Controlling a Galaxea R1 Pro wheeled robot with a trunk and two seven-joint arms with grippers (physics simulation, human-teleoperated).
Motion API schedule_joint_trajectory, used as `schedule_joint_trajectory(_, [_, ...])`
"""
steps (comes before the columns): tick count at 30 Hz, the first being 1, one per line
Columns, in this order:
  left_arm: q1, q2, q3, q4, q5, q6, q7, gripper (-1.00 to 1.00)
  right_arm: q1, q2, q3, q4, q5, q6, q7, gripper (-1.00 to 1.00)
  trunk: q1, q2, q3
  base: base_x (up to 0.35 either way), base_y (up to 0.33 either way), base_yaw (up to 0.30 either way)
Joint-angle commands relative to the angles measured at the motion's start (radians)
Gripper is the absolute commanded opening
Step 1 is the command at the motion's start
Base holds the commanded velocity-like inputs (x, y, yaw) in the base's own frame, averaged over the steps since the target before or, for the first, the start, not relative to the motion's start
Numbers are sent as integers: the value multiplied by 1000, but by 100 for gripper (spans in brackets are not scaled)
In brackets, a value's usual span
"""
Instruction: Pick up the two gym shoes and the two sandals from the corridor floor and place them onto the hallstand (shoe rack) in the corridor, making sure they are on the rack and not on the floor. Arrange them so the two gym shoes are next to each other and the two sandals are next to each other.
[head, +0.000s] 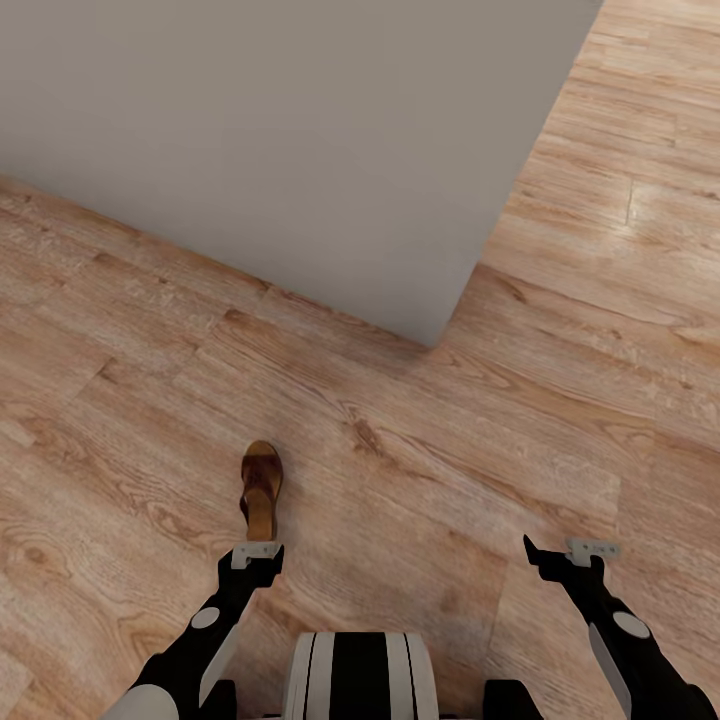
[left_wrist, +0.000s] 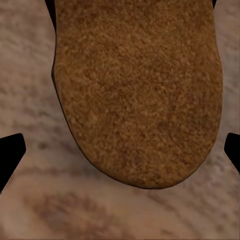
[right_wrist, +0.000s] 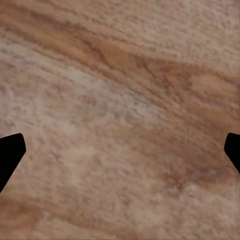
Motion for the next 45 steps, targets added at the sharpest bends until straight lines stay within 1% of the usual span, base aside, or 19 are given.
schedule_joint_trajectory(1, [0, -1, 5, 1, -3, -3, -3, 100, -1, 0, -4, 1, -2, -3, 8, 100, 0, 0, 0, 86, 0, 0])
schedule_joint_trajectory(45, [0, -1, 7, 1, -3, -3, -3, 100, -1, 0, -4, 1, -2, -3, 7, 100, 0, 0, 0, 16, 0, 0])
